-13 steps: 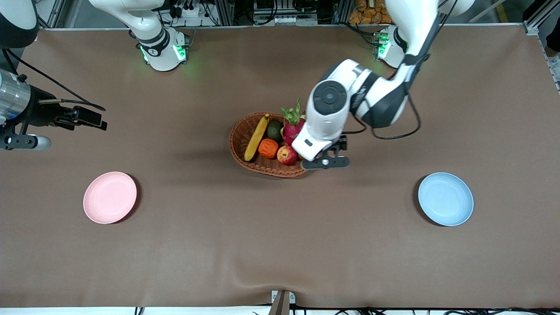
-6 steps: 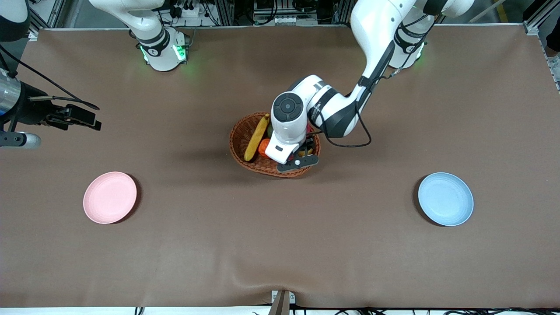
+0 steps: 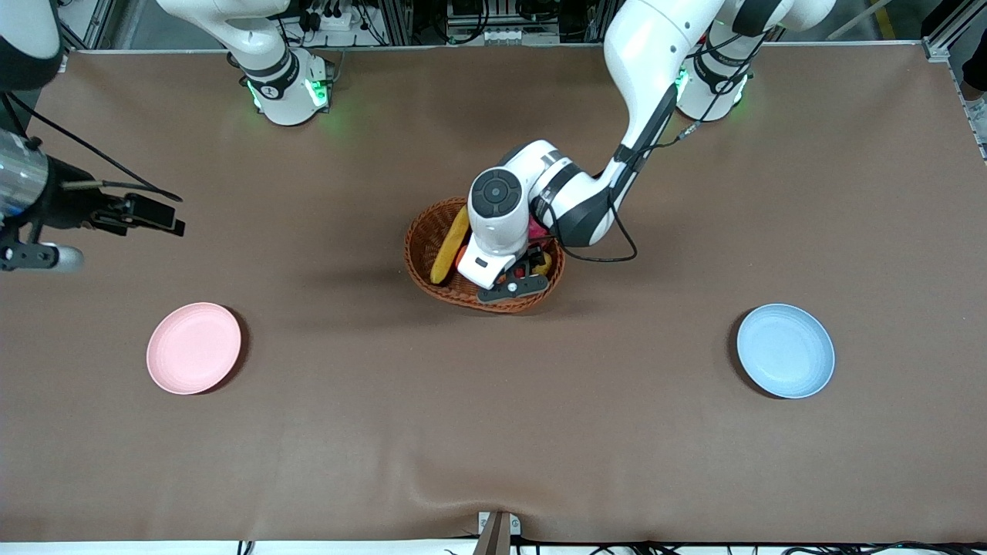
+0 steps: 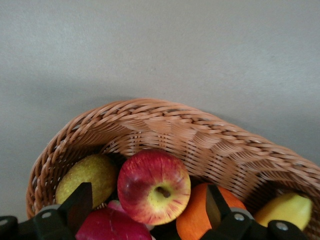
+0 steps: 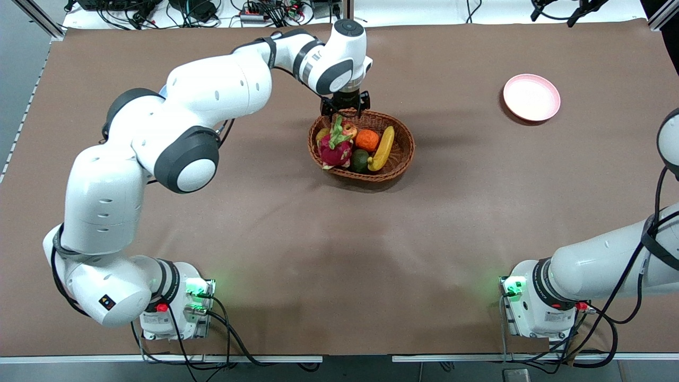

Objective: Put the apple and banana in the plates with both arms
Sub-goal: 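Grasp the red apple with the left gripper while the right gripper moves out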

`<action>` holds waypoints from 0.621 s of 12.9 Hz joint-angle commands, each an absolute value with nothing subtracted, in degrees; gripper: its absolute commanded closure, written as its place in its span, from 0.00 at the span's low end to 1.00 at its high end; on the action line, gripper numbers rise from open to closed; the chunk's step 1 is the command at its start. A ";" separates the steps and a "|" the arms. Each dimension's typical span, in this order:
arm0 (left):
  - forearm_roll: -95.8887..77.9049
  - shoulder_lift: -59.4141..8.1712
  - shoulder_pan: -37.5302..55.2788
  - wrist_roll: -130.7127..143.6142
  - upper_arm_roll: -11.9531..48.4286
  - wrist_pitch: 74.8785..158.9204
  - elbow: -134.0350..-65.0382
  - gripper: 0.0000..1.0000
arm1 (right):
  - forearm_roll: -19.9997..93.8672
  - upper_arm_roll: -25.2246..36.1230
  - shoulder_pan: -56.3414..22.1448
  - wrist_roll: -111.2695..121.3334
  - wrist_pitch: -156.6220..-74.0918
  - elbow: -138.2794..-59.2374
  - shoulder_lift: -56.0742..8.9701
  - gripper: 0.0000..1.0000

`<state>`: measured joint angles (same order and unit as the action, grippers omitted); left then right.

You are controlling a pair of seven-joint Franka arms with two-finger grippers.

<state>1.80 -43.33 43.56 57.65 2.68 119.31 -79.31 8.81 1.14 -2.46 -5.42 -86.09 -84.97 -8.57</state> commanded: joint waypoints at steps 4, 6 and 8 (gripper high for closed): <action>1.85 -45.35 44.12 59.50 2.11 119.44 -77.78 0.00 | 9.23 1.14 -5.88 -5.54 -88.15 -83.58 -14.13 0.00; 1.76 -46.66 44.21 60.38 2.11 120.23 -77.52 0.02 | 8.96 1.14 -7.12 -5.27 -88.15 -83.58 -15.82 0.00; 1.76 -47.02 44.30 62.13 2.20 120.85 -77.52 0.06 | 9.66 1.14 -6.77 -5.45 -87.54 -83.67 -16.87 0.00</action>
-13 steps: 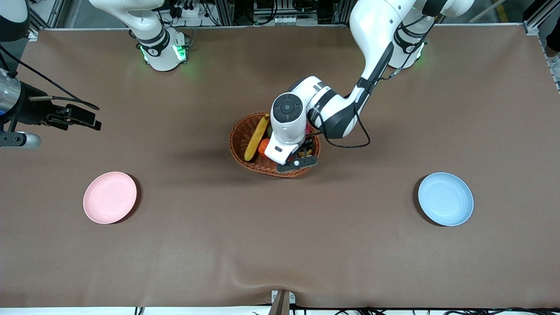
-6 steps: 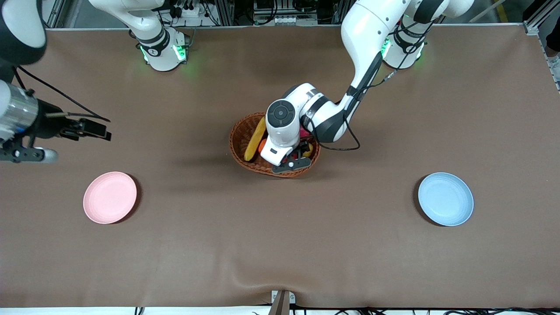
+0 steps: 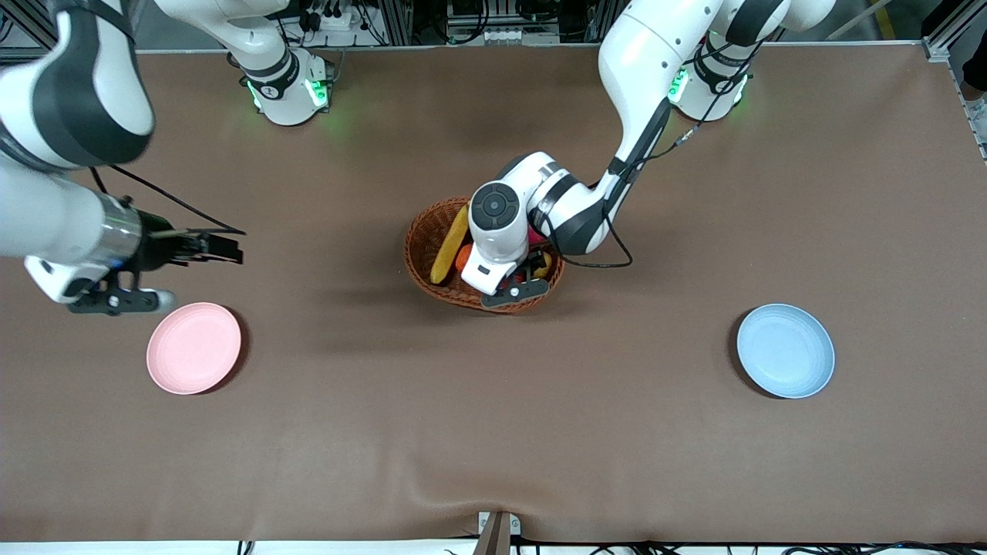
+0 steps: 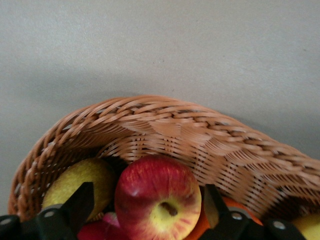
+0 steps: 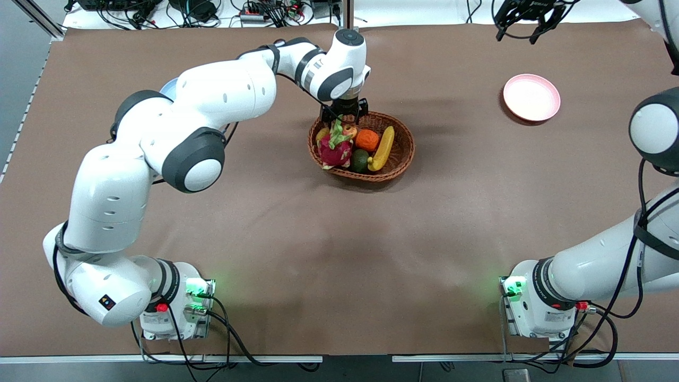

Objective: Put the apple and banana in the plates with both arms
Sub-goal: 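Grasp the red apple with the left gripper while the right gripper moves out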

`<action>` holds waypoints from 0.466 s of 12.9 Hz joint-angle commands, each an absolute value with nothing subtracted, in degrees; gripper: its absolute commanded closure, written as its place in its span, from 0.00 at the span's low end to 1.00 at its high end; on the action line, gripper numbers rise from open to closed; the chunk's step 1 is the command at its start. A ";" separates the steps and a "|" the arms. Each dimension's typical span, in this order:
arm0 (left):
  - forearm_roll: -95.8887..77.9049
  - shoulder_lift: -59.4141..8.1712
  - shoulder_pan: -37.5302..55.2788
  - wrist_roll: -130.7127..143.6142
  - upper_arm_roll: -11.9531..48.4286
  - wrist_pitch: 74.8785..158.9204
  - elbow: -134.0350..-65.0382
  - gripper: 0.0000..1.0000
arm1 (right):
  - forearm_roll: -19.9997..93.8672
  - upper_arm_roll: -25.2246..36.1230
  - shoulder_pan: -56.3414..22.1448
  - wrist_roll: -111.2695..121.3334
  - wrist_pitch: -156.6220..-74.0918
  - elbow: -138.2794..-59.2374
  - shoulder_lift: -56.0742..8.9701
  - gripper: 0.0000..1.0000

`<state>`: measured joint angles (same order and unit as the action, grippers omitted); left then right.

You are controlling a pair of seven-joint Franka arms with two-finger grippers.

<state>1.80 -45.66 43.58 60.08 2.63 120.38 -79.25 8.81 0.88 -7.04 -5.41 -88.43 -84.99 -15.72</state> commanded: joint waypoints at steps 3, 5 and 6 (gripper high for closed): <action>1.76 -47.37 45.08 62.05 2.29 121.90 -77.52 0.08 | 9.75 1.06 -7.47 -5.45 -87.45 -83.85 -17.23 0.00; 1.85 -47.98 45.18 62.14 2.20 121.99 -77.61 0.11 | 9.76 1.06 -8.08 -5.45 -87.89 -83.58 -17.23 0.00; 1.85 -48.42 45.26 62.14 2.20 121.99 -77.61 0.17 | 9.76 1.14 -8.87 -5.28 -88.06 -83.67 -17.23 0.00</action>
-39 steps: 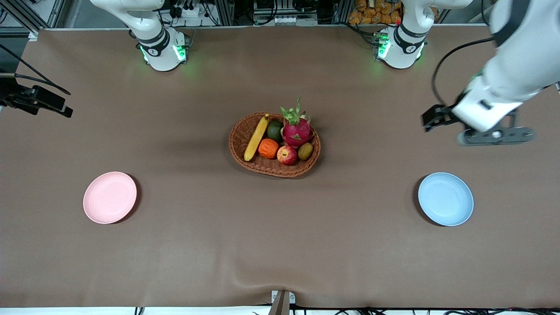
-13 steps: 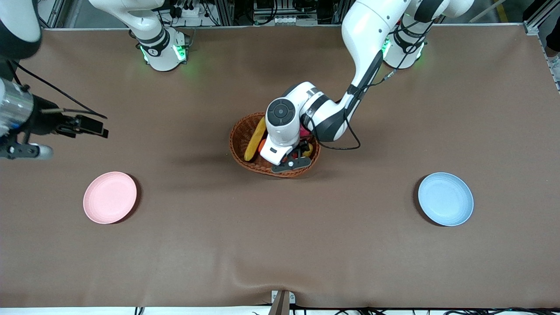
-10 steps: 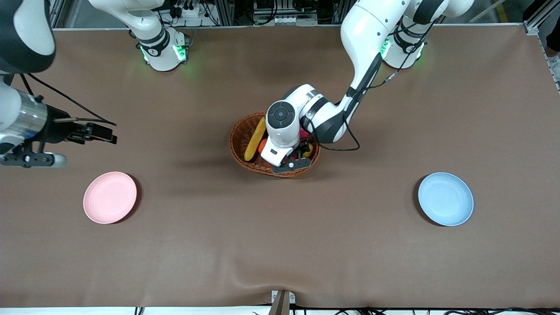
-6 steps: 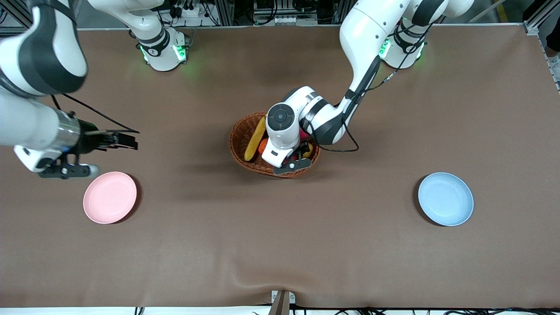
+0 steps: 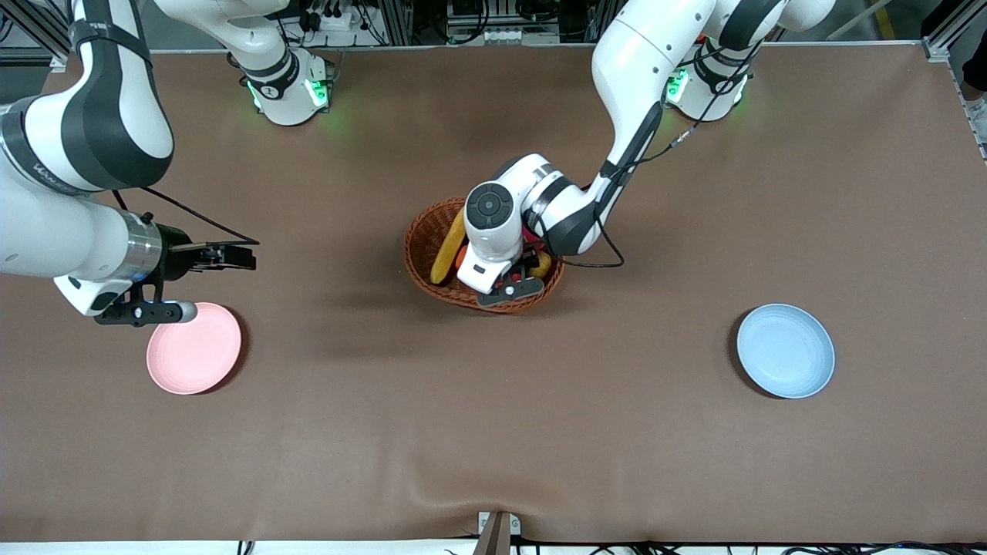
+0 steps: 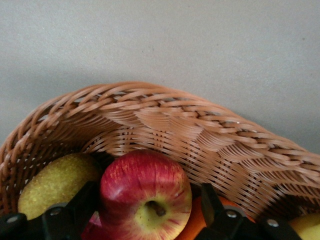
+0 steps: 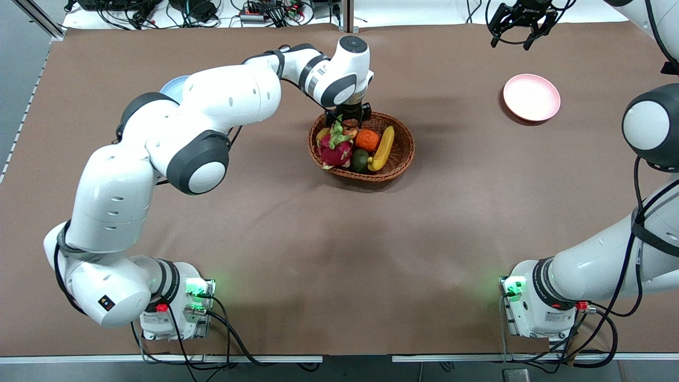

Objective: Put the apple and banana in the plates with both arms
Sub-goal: 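Grasp the red apple with the left gripper while the right gripper moves out, then carry the apple to the blue plate while the right gripper reaches the banana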

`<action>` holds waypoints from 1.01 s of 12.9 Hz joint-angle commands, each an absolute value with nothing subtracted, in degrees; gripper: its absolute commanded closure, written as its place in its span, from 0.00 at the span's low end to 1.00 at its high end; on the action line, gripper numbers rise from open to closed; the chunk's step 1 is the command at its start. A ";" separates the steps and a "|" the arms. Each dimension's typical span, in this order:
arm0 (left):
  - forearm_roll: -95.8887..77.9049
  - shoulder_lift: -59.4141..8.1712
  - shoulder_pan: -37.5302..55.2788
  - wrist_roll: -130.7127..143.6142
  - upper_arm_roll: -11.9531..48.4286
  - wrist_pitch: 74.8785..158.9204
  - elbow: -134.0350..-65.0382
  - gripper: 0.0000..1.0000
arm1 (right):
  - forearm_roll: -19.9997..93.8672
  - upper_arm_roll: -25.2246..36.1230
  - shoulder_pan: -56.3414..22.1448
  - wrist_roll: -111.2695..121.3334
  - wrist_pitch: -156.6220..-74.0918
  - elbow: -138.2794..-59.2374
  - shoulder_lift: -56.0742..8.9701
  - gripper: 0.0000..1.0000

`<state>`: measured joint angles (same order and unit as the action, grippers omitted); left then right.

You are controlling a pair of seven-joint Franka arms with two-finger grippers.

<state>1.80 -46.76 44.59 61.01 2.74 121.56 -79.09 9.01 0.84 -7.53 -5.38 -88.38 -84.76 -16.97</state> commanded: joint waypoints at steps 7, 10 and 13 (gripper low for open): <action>2.20 -47.12 45.09 61.44 2.02 121.38 -77.43 1.00 | 9.93 1.05 -9.40 -5.36 -88.07 -83.58 -17.23 0.00; 2.37 -41.15 43.86 61.44 1.58 118.06 -77.52 1.00 | 9.93 1.05 -9.40 -5.27 -88.07 -83.67 -17.23 0.00; 1.85 -31.85 38.43 59.69 1.67 111.83 -77.78 1.00 | 9.93 1.05 -9.40 -5.27 -87.98 -83.67 -17.23 0.00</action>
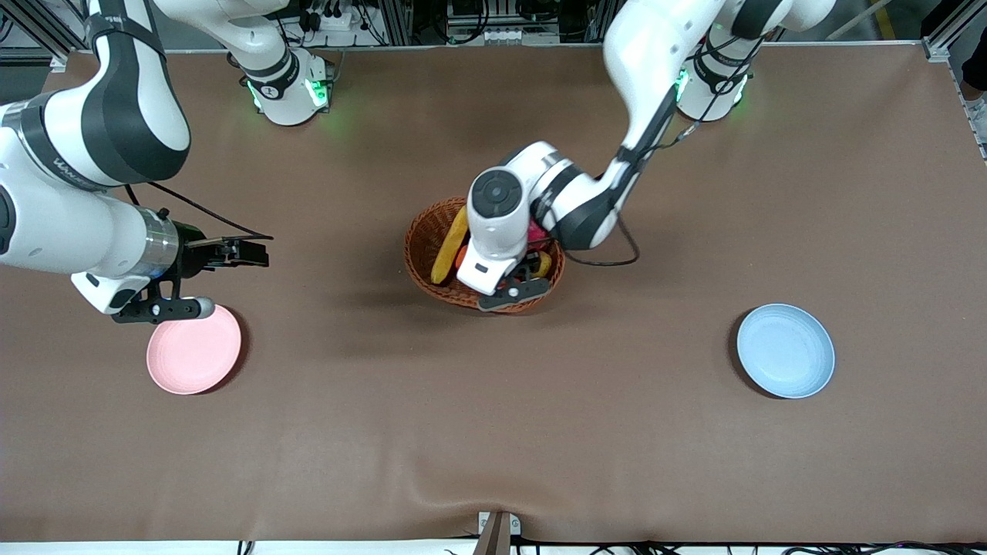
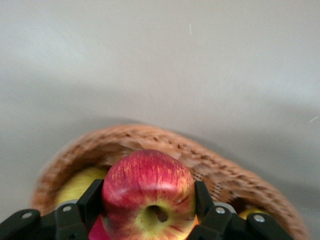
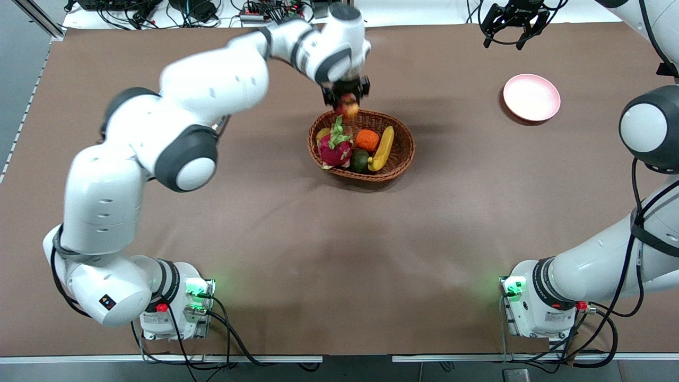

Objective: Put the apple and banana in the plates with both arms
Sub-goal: 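Carry the apple to the blue plate while the right gripper reaches the banana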

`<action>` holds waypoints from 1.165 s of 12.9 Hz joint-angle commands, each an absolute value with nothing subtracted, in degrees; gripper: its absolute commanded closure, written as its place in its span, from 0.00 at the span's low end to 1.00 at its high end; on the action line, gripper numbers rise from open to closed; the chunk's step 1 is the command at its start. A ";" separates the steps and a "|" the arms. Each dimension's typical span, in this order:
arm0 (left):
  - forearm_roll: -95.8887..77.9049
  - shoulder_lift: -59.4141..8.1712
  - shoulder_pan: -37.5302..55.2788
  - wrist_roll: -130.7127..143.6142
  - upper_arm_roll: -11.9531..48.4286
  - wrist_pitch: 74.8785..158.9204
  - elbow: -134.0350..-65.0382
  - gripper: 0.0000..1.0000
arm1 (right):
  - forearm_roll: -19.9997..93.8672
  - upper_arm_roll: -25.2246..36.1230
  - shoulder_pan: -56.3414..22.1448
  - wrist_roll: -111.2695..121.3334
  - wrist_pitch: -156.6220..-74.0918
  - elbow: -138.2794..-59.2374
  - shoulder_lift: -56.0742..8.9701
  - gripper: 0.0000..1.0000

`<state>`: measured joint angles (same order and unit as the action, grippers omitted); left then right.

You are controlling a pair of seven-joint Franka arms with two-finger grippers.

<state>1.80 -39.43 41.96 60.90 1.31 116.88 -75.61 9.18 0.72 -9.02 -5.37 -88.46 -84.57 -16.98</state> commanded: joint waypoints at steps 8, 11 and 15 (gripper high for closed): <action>1.58 -18.11 16.90 33.52 1.85 96.08 -77.96 1.00 | 13.27 1.05 -13.17 -5.97 -87.62 -85.43 -17.31 0.00; 1.67 -18.28 8.03 22.10 1.85 94.83 -79.01 1.00 | 15.02 1.05 -16.69 -6.24 -89.65 -85.69 -21.26 0.00; 2.02 -19.07 -1.04 8.02 1.93 98.51 -83.57 1.00 | 20.29 1.05 -17.49 -6.24 -89.74 -85.78 -27.23 0.00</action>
<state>1.80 -19.69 1.35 12.05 1.15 96.10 -80.49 17.19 0.51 -17.52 -6.06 -89.84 -86.44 -24.35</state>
